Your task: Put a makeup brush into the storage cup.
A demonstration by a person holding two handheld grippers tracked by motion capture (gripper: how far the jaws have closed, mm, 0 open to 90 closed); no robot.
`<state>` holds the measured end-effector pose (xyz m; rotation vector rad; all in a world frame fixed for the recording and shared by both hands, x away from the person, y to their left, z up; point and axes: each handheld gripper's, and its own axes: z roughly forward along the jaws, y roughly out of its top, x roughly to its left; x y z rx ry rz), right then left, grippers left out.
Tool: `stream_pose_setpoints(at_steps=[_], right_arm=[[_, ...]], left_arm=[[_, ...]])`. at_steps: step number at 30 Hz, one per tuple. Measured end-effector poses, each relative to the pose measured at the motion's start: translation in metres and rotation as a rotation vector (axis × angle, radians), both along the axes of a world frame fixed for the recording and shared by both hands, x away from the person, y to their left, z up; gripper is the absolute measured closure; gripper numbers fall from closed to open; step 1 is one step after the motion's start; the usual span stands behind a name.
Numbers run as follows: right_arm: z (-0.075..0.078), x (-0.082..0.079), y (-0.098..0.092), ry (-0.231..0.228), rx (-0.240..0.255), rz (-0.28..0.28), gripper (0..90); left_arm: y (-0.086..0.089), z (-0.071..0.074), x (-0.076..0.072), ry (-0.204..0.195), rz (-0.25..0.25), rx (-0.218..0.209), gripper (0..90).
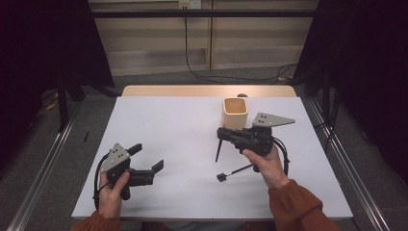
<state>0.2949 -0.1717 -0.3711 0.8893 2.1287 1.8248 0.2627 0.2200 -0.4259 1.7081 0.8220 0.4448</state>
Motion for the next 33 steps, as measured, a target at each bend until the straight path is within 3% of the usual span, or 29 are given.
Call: stream_pose_setpoints(at_steps=[5, 9, 12, 20, 33], right_arm=[[0.004, -0.001, -0.013, -0.013, 0.003, -0.024, 83.9], [0.005, -0.003, -0.02, -0.018, -0.008, -0.039, 83.9], [0.006, -0.002, -0.023, -0.021, -0.01, -0.05, 83.9], [0.007, 0.003, -0.026, -0.026, -0.034, -0.062, 83.9], [0.035, 0.024, -0.033, -0.065, -0.046, -0.105, 83.9]], left_arm=[[0.011, -0.002, -0.007, -0.006, 0.031, 0.007, 2.0], [0.018, -0.007, -0.012, 0.0, 0.032, 0.01, 2.0], [0.022, -0.009, -0.015, 0.0, 0.021, -0.018, 1.8], [0.026, -0.008, -0.017, -0.017, 0.035, -0.006, 1.6], [0.028, -0.008, -0.015, -0.006, 0.048, -0.004, 2.0]])
